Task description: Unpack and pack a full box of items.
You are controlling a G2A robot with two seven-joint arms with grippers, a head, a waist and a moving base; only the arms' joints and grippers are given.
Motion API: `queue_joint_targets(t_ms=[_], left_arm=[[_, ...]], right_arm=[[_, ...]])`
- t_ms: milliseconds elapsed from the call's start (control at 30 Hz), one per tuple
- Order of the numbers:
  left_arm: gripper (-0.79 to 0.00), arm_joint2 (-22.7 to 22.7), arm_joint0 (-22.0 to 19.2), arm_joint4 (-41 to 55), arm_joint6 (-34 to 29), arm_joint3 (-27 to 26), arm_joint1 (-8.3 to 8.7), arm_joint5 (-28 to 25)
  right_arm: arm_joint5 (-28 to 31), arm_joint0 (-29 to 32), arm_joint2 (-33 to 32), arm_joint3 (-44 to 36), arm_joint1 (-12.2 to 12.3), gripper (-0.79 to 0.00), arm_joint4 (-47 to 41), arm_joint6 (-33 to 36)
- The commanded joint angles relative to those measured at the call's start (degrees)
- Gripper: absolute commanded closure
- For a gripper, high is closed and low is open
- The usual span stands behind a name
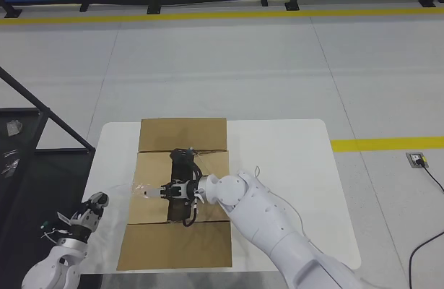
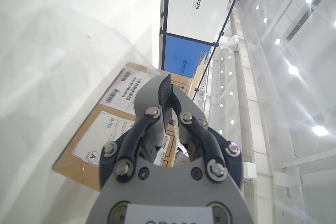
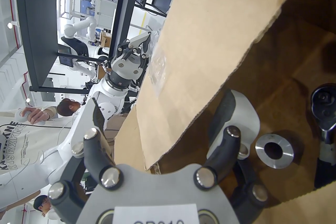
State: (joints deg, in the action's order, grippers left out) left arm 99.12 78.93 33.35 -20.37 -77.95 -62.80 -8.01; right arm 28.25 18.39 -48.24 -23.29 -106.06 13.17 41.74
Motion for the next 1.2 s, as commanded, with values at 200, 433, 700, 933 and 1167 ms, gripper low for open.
queue_joint_targets(t_ms=[200, 433, 700, 933, 1167], left_arm=[[0.0, 0.42, -0.59, 0.89, -0.96, 1.49, -0.13, 0.72], [-0.776, 2.3, 1.37, 0.99, -5.2, 1.66, 0.2, 1.98], [-0.785, 4.54, 4.01, 0.67, -10.9, -1.08, 0.75, 4.9], [-0.785, 1.82, 0.41, 1.14, -10.89, 0.52, 0.49, 7.3], [-0.785, -1.76, -4.33, 2.83, -9.15, 5.78, -0.19, 8.01]], right_arm=[[-0.03, -0.11, -0.36, 0.24, 0.05, -0.785, 0.06, 0.03], [0.11, 0.14, -0.69, -0.22, 0.29, -0.785, 0.41, 0.04], [0.28, 0.44, -0.86, -1.97, 0.58, -0.785, 1.47, -0.53], [-0.89, 1.24, -0.65, -4.75, 0.76, -0.785, 3.01, -1.13], [-1.51, 2.47, -1.08, -6.68, 1.38, -0.785, 4.22, -1.29]])
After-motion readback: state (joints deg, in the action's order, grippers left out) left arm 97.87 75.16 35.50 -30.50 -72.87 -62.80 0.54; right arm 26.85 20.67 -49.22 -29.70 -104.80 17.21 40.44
